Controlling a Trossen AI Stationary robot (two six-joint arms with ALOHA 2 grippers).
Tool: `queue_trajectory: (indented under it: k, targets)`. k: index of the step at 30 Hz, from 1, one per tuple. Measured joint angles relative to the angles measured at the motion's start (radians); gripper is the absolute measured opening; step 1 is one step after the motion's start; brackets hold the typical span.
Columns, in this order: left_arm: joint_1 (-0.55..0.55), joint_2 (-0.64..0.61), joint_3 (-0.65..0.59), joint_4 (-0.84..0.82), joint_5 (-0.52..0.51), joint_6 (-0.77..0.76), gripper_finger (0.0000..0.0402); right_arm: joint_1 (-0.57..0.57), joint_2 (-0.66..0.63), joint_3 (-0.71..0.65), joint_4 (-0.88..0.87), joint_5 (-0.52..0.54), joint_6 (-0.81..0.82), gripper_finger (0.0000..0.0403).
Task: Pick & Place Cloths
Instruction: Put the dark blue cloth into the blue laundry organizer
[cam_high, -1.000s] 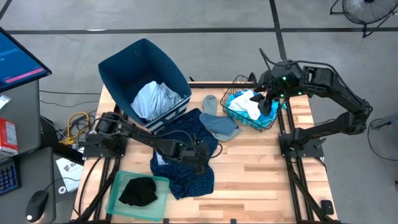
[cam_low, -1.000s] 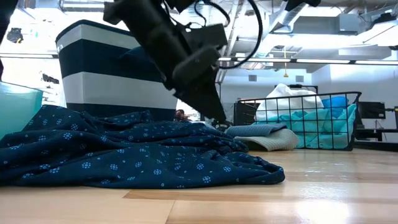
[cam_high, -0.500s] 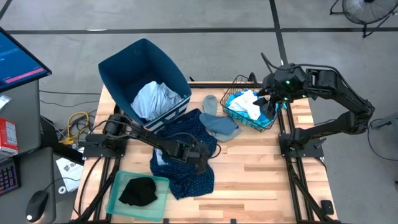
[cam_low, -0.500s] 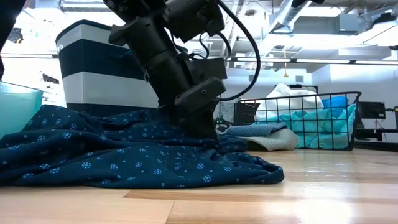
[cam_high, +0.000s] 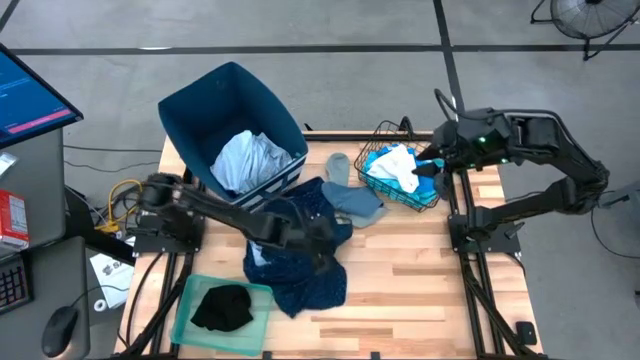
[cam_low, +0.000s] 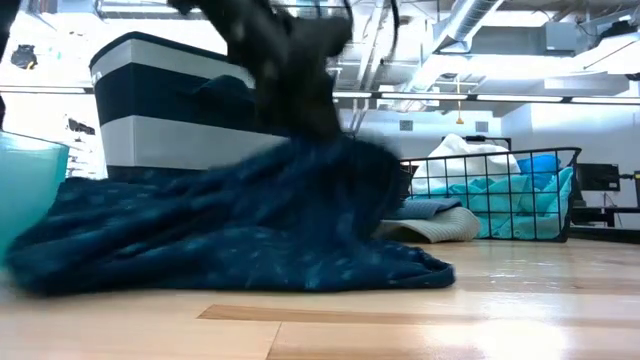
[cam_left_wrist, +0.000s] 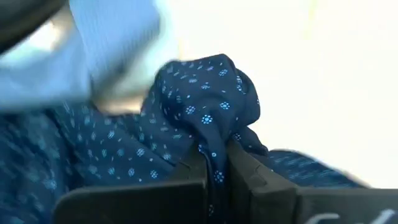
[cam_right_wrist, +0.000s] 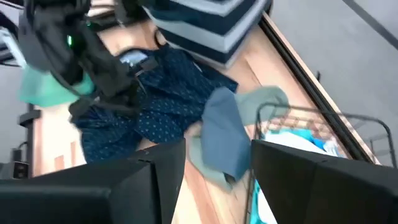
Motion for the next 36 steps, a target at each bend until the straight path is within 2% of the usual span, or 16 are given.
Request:
queue_trajectory:
  k: [9, 17, 25, 30, 36]
  targets:
    - [-0.043, -0.346, 0.001, 0.056, -0.007, 0.349, 0.0001, 0.137, 0.010, 0.000, 0.129, 0.000, -0.033, 0.0191]
    - [-0.062, -0.555, 0.003, 0.071, -0.085, 0.497, 0.0001, 0.268, 0.128, 0.000, 0.312, -0.002, -0.124, 0.0278]
    - [-0.066, -0.588, 0.003, 0.194, -0.099, 0.620, 0.0000, 0.265, 0.357, 0.000, 0.517, -0.009, -0.188, 0.0340]
    - [-0.068, -0.587, 0.003, 0.246, -0.146, 0.671, 0.0000, 0.258, 0.502, -0.001, 0.661, -0.167, -0.152, 0.0362]
    - [-0.093, -0.595, 0.003, 0.353, -0.224, 0.784, 0.0001, 0.280, 0.580, -0.001, 0.831, -0.208, -0.109, 0.0359]
